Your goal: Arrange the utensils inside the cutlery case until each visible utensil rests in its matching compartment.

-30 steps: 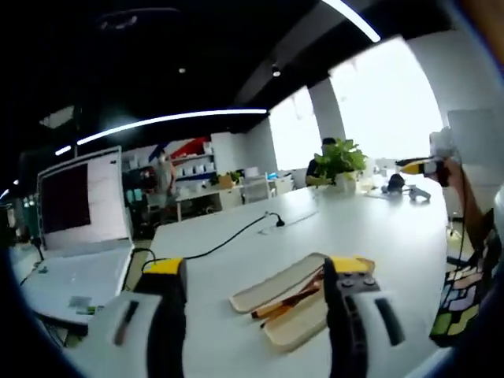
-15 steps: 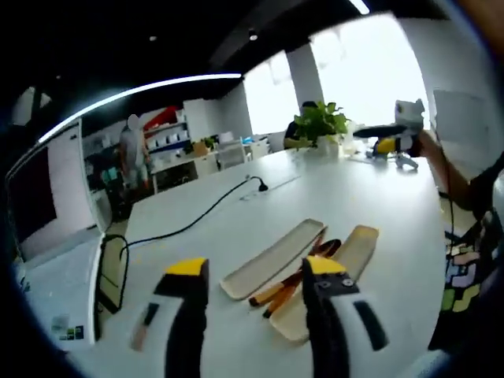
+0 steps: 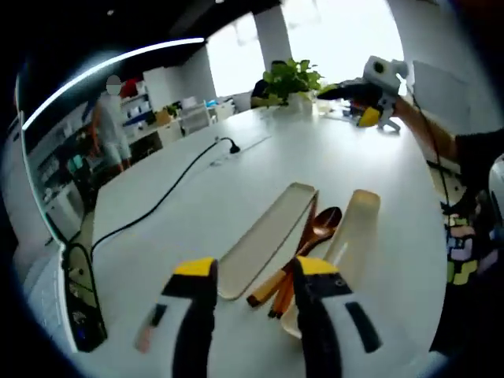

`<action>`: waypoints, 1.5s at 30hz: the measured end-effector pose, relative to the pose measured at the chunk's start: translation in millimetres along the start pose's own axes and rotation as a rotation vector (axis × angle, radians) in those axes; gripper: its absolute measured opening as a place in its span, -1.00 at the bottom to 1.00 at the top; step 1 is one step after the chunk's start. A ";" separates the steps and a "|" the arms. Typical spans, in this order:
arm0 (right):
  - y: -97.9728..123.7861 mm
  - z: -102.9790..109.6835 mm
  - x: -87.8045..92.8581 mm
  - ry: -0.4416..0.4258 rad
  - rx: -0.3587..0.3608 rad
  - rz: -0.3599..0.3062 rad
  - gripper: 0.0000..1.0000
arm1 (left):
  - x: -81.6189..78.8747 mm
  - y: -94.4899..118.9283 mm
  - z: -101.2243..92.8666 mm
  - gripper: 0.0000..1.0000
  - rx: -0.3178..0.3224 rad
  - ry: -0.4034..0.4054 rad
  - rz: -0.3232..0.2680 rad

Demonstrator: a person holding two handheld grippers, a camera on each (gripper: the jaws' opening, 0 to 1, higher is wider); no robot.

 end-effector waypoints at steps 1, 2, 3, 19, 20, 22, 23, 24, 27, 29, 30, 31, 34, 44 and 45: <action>-5.2 0.1 1.4 0.008 -0.014 0.009 0.05 | -0.4 -4.8 2.1 -0.20 0.010 0.004 0.029; -9.7 0.4 2.4 0.017 -0.021 0.013 0.02 | -1.3 -9.4 4.1 -0.20 0.017 -0.018 0.059; -14.8 1.3 3.7 0.028 -0.036 0.021 -0.04 | -1.5 -13.4 5.3 -0.20 0.020 -0.044 0.097; -72.3 39.2 17.0 0.268 -0.373 0.317 -0.50 | -5.5 -42.6 6.2 -0.37 0.146 -0.276 0.469; -74.4 42.5 18.0 0.266 -0.411 0.347 -0.50 | -4.8 -43.9 5.5 -0.39 0.174 -0.275 0.478; -79.7 47.1 17.1 0.250 -0.443 0.363 -0.51 | -3.2 -45.7 5.2 -0.40 0.205 -0.208 0.485; -84.1 47.9 16.2 0.245 -0.439 0.364 -0.55 | -3.6 -47.4 7.1 -0.40 0.198 -0.226 0.487; -88.3 49.9 16.5 0.257 -0.449 0.376 -0.61 | -2.5 -47.8 8.1 -0.40 0.201 -0.260 0.516; -95.7 52.1 20.9 0.281 -0.479 0.419 -0.68 | -0.2 -50.4 10.7 -0.41 0.206 -0.262 0.553; -100.9 53.9 24.8 0.285 -0.498 0.442 -0.68 | 0.3 -51.6 11.2 -0.41 0.224 -0.261 0.563; -103.3 54.5 26.6 0.292 -0.507 0.456 -0.68 | 0.6 -52.1 11.1 -0.41 0.232 -0.258 0.568; -106.0 55.1 28.0 0.295 -0.510 0.458 -0.70 | -0.2 -52.1 10.6 -0.42 0.239 -0.257 0.568; -113.7 56.2 29.7 0.271 -0.521 0.468 -0.79 | -1.4 -52.8 10.5 -0.43 0.249 -0.270 0.577; -135.4 63.3 33.6 0.222 -0.574 0.491 -0.83 | -3.8 -56.7 12.3 -0.47 0.270 -0.276 0.625; -137.5 66.0 33.9 0.199 -0.577 0.492 -0.84 | -4.1 -57.8 13.0 -0.48 0.275 -0.272 0.632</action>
Point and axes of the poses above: the point that each gripper's makers call its tool centre point, and the gripper's own axes: y roughly backward along the fingers, z roughly to its left, x roughly out of its underside, the point moved 9 cm from there along y, roughly backward along the fingers, and after that the axes turned 12 degrees about x, right-handed, at the moved point
